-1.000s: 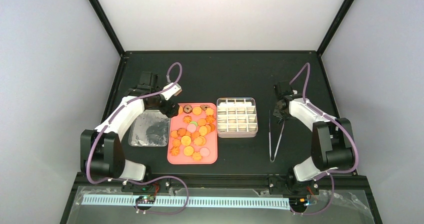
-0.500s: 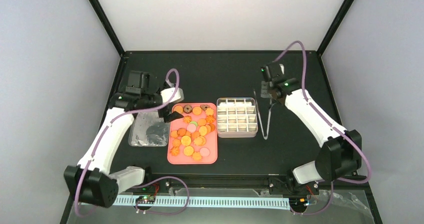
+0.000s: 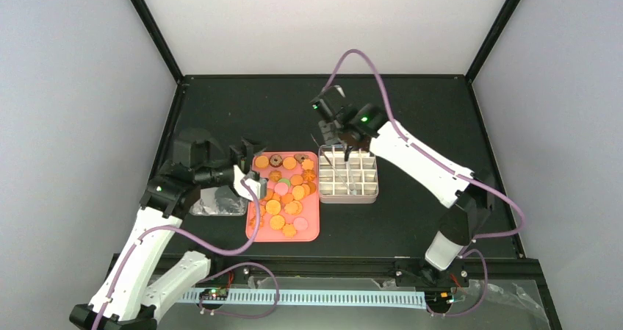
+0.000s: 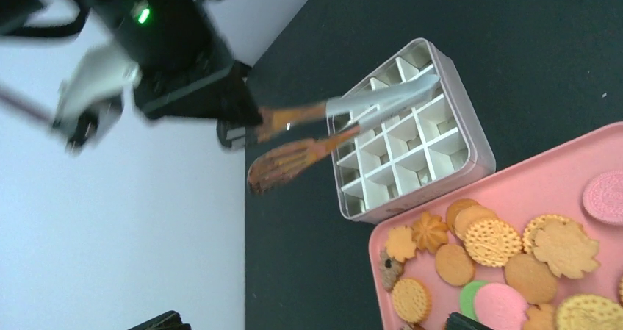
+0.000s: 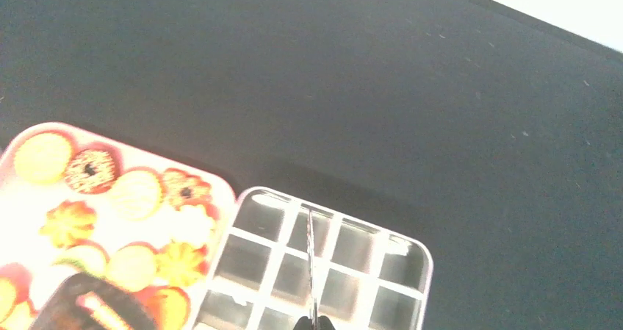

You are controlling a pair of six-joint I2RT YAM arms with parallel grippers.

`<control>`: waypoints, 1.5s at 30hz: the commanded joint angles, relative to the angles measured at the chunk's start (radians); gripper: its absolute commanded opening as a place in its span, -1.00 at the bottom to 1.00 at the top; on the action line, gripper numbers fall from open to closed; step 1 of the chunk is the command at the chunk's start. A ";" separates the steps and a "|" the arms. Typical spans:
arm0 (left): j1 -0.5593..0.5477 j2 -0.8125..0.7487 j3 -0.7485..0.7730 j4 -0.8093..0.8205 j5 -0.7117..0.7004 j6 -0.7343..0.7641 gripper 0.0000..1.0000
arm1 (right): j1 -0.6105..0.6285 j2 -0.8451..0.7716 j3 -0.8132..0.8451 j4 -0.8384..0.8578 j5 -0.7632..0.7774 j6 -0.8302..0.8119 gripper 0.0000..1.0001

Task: Pack the cookies
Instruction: Pass from the right arm to the left

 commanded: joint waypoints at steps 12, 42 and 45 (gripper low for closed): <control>-0.212 -0.040 -0.288 0.422 -0.181 0.227 0.55 | 0.185 0.203 0.239 -0.095 0.031 -0.040 -0.98; -0.290 0.161 -0.230 0.326 -0.482 0.224 -0.89 | 0.281 0.264 0.336 -0.083 0.061 -0.075 -0.98; -0.291 0.151 -0.228 0.323 -0.479 0.214 -0.97 | 0.281 0.260 0.345 -0.069 0.071 -0.092 -0.98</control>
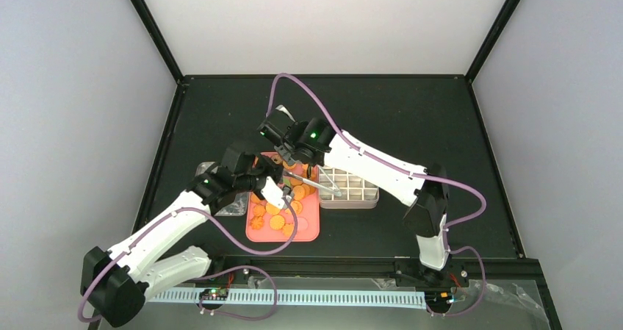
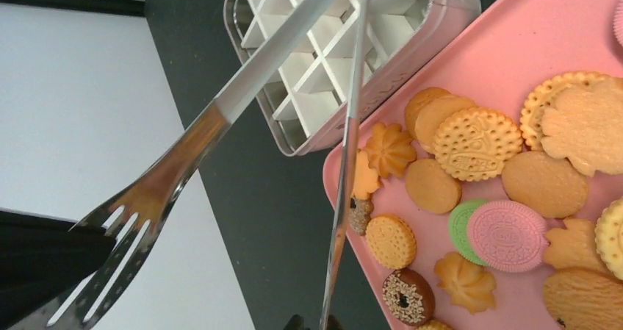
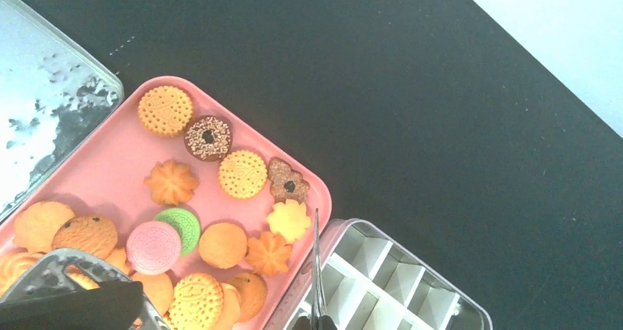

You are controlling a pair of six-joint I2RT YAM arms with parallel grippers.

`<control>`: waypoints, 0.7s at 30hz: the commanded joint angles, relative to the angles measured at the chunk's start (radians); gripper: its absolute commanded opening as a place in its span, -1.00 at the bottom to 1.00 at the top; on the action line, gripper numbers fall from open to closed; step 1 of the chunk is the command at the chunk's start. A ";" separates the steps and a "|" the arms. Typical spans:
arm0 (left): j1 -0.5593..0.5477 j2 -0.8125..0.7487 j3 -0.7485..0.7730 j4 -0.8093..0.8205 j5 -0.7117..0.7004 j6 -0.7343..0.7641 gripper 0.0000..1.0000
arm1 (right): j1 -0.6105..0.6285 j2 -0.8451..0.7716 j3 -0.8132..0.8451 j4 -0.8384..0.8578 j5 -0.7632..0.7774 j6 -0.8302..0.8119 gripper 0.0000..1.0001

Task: Pack the cookies
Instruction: Pass from the right arm to the left

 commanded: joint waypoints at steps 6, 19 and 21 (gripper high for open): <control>-0.009 -0.053 0.045 -0.007 -0.012 -0.046 -0.97 | -0.010 -0.034 0.037 0.075 0.078 -0.080 -0.98; -0.009 -0.210 0.002 -0.112 0.000 -0.172 -0.97 | -0.166 -0.115 0.055 0.066 0.048 -0.104 -0.98; -0.010 -0.231 -0.014 -0.099 0.011 -0.216 -0.97 | -0.167 -0.133 0.055 0.081 -0.018 -0.108 -0.98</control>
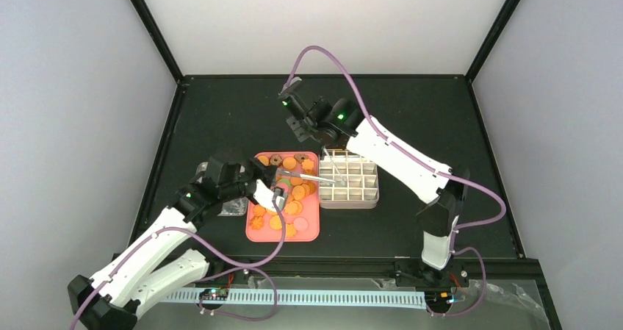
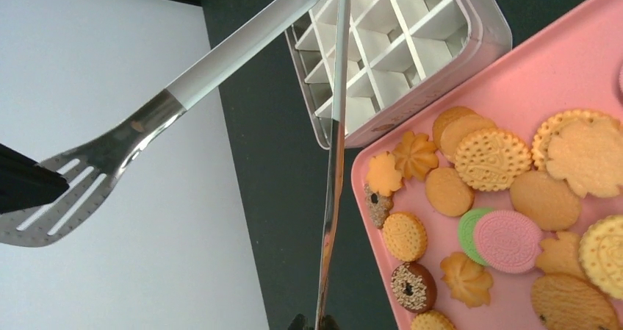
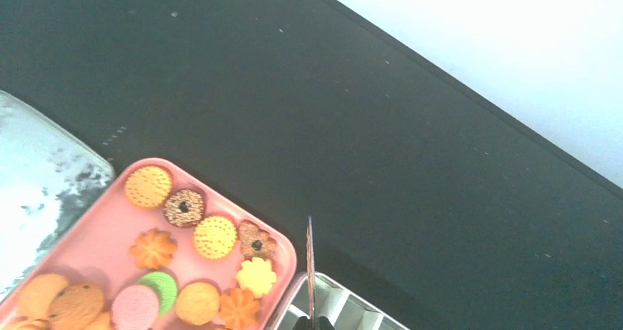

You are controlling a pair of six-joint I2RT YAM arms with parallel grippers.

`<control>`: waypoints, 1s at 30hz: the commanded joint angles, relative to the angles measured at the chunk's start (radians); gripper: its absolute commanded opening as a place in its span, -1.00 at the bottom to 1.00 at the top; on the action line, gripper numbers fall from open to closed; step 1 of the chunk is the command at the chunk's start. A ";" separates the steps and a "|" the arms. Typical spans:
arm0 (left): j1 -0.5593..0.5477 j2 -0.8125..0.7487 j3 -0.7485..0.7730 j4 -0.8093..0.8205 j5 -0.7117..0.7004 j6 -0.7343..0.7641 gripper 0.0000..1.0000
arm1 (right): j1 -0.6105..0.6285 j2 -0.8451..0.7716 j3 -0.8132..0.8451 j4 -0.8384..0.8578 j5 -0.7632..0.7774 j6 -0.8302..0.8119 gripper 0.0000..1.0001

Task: Pack the cookies
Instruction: Pass from the right arm to the left, then pass from the left arm to the right

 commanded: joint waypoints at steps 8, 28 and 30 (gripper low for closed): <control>-0.005 -0.012 0.084 0.125 0.042 -0.553 -0.97 | -0.030 -0.179 -0.032 0.152 -0.386 -0.078 -0.29; 0.052 0.104 0.468 0.175 0.123 -1.451 -0.97 | -0.218 -0.722 -0.655 0.679 -0.805 0.158 0.69; 0.054 0.125 0.505 0.153 0.128 -1.467 -0.97 | -0.217 -0.722 -0.705 0.669 -0.793 0.160 0.69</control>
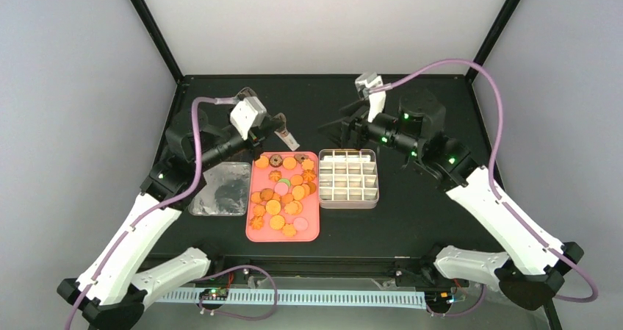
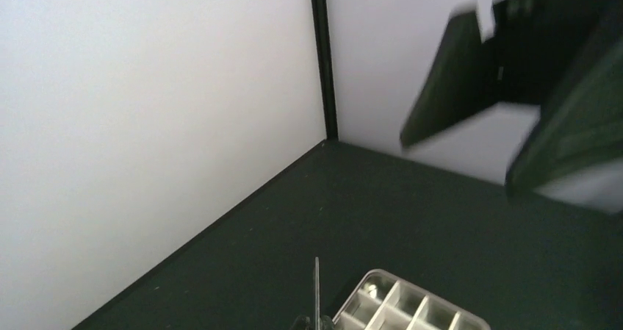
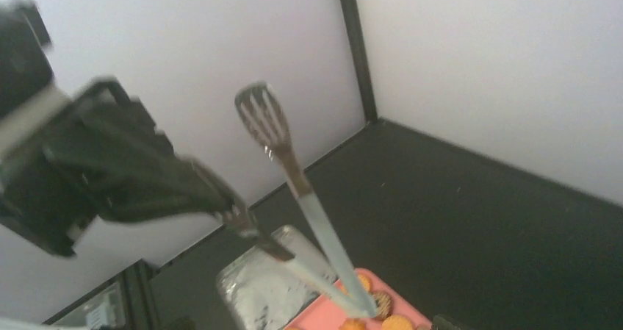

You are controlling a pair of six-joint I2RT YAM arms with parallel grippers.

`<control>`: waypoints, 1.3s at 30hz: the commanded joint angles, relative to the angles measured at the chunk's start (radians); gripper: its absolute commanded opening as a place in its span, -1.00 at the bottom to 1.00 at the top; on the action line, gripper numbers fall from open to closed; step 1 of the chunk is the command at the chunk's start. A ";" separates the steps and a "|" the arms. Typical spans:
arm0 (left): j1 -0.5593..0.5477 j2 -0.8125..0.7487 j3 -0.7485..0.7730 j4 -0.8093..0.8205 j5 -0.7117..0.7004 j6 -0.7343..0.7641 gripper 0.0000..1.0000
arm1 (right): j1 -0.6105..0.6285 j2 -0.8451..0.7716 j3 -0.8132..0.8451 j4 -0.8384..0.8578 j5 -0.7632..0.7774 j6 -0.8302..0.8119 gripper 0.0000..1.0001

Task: Pack the cookies
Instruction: Pass from the left arm to the right

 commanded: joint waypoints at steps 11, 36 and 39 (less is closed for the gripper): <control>0.019 0.112 0.230 -0.057 0.245 -0.279 -0.97 | -0.011 -0.021 -0.338 0.232 -0.258 0.042 0.78; 0.056 0.145 0.276 -0.034 0.485 -0.486 -0.97 | -0.010 -0.046 -0.389 0.427 -0.668 0.069 -0.58; 0.060 0.144 0.273 -0.016 0.487 -0.509 -0.97 | -0.008 -0.047 -0.409 0.473 -0.690 0.108 -0.70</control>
